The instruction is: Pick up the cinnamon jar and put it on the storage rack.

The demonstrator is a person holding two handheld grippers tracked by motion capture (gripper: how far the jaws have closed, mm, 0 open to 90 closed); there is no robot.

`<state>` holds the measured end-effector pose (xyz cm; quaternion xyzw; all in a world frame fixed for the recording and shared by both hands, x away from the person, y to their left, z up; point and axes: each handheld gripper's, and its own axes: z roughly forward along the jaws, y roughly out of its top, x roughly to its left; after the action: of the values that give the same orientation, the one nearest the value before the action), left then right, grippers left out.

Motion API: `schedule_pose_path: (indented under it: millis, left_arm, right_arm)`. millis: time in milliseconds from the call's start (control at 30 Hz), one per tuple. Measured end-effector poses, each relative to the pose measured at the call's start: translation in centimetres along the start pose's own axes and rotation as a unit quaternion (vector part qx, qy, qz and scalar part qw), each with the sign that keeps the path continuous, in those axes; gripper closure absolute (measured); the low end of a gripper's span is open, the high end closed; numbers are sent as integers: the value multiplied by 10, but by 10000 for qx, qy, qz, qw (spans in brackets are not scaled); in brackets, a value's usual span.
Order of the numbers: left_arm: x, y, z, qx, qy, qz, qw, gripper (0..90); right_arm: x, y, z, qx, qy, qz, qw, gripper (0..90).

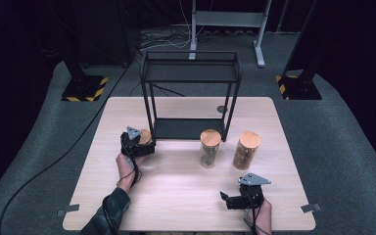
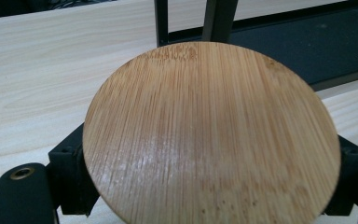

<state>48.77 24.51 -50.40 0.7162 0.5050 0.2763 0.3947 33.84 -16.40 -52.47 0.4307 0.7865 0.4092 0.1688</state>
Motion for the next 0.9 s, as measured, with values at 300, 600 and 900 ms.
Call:
schedule_pose_path:
  millis: [300,600,900]
  left_arm:
    - [1,-3,3,-1,76,7,10000,250]
    - [2,-4,2,-12,47,-5,10000,254]
    - [2,0,-3,-96,21,20,9999,255]
  right_arm:
    - [0,0,0,-9,2,4,10000,15]
    - [0,0,0,-7,-3,-9,10000,15]
    - [0,0,0,6,-17,-23,10000,15]
